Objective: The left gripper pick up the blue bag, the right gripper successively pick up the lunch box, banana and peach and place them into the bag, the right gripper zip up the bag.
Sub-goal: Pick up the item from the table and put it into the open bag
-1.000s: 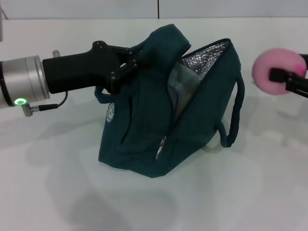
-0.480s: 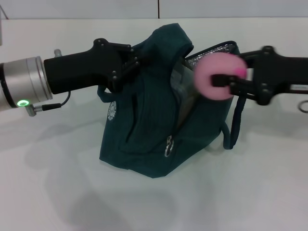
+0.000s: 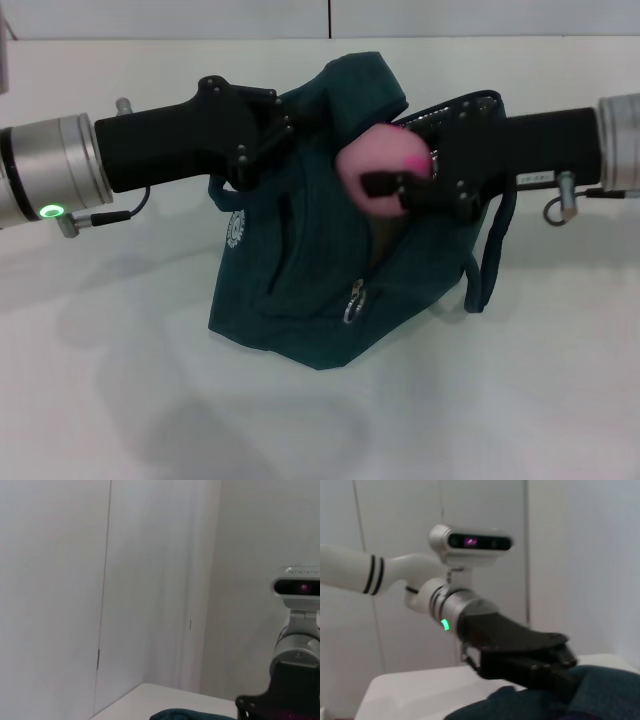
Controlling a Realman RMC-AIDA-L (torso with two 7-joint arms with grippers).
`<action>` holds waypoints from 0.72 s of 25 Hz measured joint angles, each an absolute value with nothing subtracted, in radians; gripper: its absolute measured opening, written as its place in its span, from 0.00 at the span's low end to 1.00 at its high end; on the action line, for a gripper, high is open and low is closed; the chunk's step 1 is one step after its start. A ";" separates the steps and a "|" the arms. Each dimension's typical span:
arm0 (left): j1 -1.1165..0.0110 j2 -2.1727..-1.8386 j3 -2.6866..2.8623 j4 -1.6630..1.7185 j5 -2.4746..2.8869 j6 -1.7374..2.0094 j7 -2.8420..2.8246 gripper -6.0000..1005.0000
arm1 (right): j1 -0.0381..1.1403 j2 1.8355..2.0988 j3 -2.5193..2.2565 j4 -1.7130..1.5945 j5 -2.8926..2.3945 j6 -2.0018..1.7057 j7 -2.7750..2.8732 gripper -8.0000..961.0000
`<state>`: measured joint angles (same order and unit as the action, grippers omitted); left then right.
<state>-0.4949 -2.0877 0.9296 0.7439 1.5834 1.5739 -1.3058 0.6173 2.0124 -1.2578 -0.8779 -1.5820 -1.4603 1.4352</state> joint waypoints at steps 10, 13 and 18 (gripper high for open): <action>-0.495 -2.088 0.928 0.737 1.582 1.573 -1.304 0.04 | 0.645 2.011 -1.280 -0.908 -1.743 -1.466 1.598 0.28; -0.496 -2.088 0.929 0.728 1.580 1.573 -1.302 0.04 | 0.643 2.011 -1.281 -0.912 -1.753 -1.469 1.607 0.28; -0.500 -2.088 0.929 0.721 1.580 1.571 -1.302 0.04 | 0.643 2.013 -1.291 -0.915 -1.761 -1.473 1.629 0.31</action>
